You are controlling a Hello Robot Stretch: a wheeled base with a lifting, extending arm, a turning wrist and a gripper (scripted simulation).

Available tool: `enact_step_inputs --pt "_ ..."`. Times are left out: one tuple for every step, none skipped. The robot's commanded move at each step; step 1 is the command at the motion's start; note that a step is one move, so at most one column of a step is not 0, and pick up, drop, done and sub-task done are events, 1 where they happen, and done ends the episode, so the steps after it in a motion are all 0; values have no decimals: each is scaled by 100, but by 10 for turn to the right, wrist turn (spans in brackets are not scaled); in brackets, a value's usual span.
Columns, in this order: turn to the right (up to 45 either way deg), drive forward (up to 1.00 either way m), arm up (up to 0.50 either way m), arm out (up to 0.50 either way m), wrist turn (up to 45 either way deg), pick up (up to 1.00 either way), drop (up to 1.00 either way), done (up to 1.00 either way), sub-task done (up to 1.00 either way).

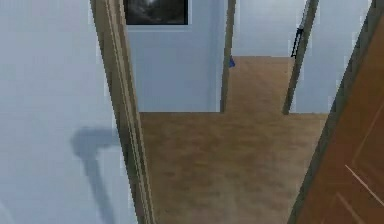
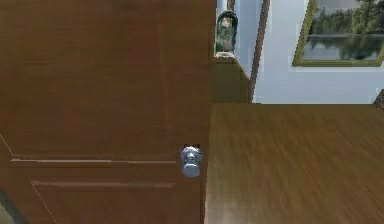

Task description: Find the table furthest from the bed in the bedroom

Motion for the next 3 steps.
enact_step_inputs --pt "0 100 0 0 0 0 0 0 0" --pt "120 0 0 0 0 0 0 0 0" --pt "0 5 0 0 0 0 0 0 0"
